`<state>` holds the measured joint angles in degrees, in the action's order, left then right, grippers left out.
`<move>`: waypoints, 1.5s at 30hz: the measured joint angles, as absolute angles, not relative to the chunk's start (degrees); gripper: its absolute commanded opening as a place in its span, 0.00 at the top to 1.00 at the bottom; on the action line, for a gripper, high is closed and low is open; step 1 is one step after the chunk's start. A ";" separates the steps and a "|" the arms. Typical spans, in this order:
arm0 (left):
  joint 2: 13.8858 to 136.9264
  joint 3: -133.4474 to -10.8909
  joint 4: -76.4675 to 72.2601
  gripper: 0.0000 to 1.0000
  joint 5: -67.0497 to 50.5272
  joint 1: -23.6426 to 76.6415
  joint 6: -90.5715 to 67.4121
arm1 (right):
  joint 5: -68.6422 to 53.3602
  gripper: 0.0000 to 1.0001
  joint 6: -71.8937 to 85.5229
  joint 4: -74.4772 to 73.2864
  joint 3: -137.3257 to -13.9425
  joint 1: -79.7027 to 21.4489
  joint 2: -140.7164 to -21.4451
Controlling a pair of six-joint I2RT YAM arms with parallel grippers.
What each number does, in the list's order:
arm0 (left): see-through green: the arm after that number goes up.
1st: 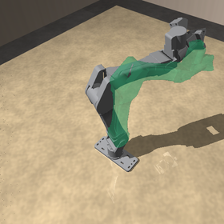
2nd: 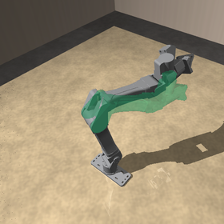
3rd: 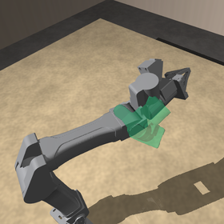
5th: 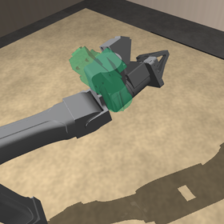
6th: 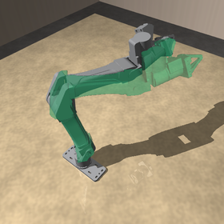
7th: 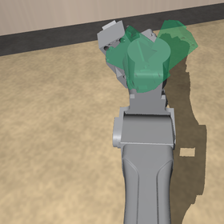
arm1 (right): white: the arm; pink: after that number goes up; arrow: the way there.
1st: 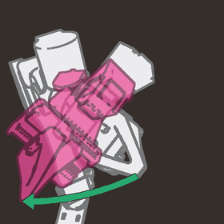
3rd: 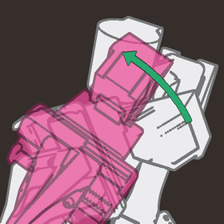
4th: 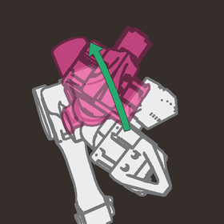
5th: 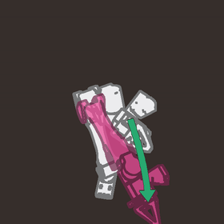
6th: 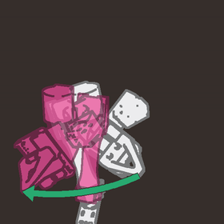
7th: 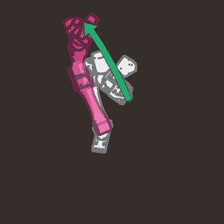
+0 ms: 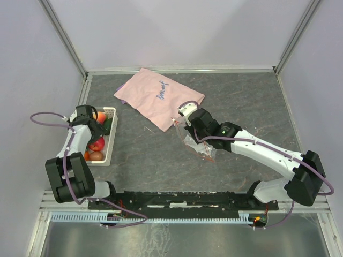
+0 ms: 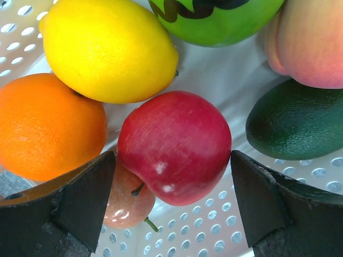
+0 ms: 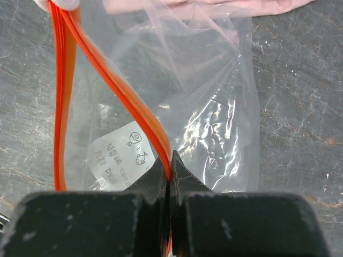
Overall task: Place the food in the zip-top bag and seal the zipper
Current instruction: Pick up the fake fruit from the bin.
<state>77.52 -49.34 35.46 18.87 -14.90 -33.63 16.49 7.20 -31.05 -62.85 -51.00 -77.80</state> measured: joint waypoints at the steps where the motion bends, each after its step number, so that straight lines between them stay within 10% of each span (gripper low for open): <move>1: 78.06 -49.34 35.42 0.06 18.81 -14.90 -33.32 | 16.49 0.98 7.20 -30.89 -62.85 -51.00 -77.80; 26: 73.47 -49.34 35.40 0.39 14.33 -15.03 -31.16 | 16.75 0.98 7.20 -31.55 -62.87 -51.00 -77.80; 45: 55.05 -49.17 33.71 0.46 -12.14 -10.79 -28.82 | 19.79 0.98 10.83 -40.45 -73.41 -51.03 -85.65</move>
<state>55.05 -49.17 33.71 -12.14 -10.79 -28.82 19.79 10.83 -40.45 -73.41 -51.03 -85.65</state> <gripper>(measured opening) 0.877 0.023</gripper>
